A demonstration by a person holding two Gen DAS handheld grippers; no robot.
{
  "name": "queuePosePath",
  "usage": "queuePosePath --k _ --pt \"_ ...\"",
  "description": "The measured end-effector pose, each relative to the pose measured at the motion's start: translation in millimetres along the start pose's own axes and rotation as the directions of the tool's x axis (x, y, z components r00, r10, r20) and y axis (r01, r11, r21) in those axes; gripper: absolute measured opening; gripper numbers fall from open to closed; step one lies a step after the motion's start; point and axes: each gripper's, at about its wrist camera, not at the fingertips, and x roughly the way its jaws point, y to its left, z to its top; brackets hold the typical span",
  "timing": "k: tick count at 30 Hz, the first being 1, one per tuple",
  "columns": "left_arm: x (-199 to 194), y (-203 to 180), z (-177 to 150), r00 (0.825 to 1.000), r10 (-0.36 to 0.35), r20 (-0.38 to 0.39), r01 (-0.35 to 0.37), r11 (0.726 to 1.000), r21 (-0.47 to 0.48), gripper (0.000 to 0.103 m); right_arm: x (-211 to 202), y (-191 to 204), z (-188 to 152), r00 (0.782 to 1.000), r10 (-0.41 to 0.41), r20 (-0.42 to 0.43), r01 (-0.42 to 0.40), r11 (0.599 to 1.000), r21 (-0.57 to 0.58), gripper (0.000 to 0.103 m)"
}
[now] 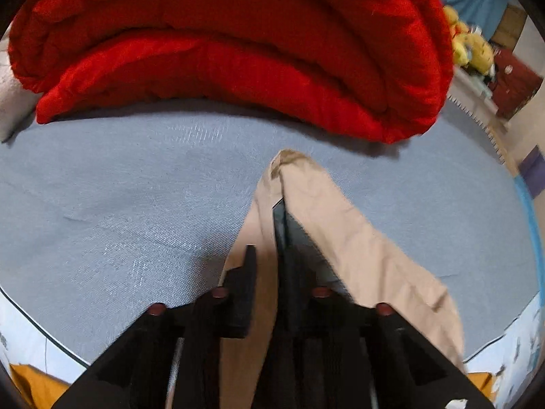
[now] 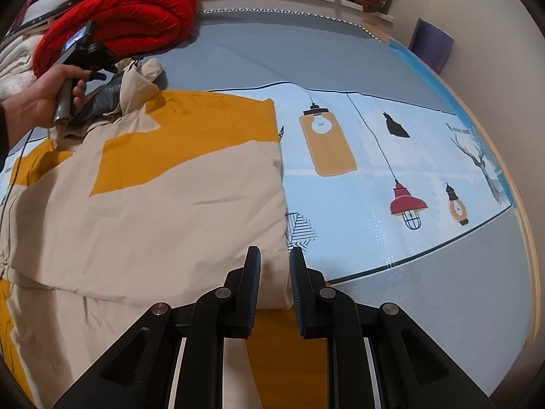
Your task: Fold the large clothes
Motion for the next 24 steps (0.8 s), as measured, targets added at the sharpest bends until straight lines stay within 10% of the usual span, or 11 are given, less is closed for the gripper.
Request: queuePosePath --k 5,12,24 --pt "-8.0 -6.2 -4.2 1.000 0.026 -0.016 -0.025 0.997 0.069 0.000 0.0 -3.2 0.8 1.000 0.004 -0.008 -0.004 1.000 0.019 0.019" --pt "-122.3 -16.7 -34.3 0.991 -0.084 0.103 0.059 0.972 0.227 0.000 -26.8 -6.1 6.3 0.999 0.025 0.038 -0.027 0.999 0.035 0.019" --pt "-327.3 -14.6 -237.6 0.945 -0.259 0.200 0.160 0.898 0.409 0.000 -85.2 -18.8 9.0 0.978 0.131 0.165 -0.157 0.975 0.160 0.019"
